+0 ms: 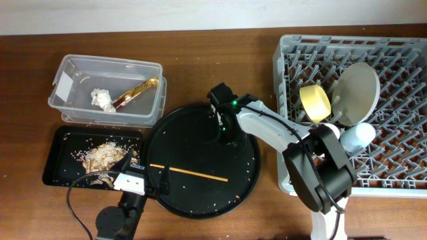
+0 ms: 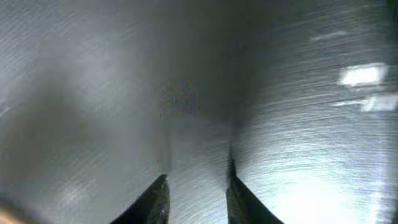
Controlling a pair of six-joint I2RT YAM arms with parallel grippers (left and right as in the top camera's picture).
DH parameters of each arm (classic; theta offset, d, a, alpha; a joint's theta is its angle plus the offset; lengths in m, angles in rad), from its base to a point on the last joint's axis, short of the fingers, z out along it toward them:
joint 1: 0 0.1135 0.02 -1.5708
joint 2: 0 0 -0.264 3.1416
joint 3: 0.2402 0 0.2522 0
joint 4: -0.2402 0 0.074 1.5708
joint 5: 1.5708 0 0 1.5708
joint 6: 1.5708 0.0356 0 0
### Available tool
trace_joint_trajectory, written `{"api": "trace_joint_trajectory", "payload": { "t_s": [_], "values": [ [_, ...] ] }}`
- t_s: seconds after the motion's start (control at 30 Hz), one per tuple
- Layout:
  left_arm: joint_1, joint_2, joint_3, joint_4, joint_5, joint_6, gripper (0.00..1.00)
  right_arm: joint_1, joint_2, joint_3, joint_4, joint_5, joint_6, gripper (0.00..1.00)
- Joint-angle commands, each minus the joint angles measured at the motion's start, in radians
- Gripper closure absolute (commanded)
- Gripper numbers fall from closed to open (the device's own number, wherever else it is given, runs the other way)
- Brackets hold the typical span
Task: Sort waste into correct bins and load items into the dishwasher rack
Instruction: 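Grasp the wooden chopsticks and carry them into the rack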
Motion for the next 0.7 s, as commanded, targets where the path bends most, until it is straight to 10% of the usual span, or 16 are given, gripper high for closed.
{"api": "trace_joint_trajectory", "payload": {
  "t_s": [0.0, 0.4, 0.5, 0.67],
  "values": [
    [0.006, -0.005, -0.008, 0.002, 0.011, -0.01, 0.01, 0.124, -0.094, 0.009, -0.086, -0.158, -0.317, 0.67],
    [0.006, -0.005, -0.008, 0.002, 0.011, -0.01, 0.01, 0.301, -0.081, -0.158, 0.061, 0.098, -0.319, 0.57],
    [0.006, -0.005, -0.008, 0.002, 0.011, -0.01, 0.01, 0.278, -0.085, -0.185, 0.059, 0.093, -0.267, 0.94],
    [0.006, -0.005, -0.008, 0.002, 0.011, -0.01, 0.01, 0.178, -0.103, -0.105, -0.045, 0.092, -0.191, 0.96]
  ]
}}
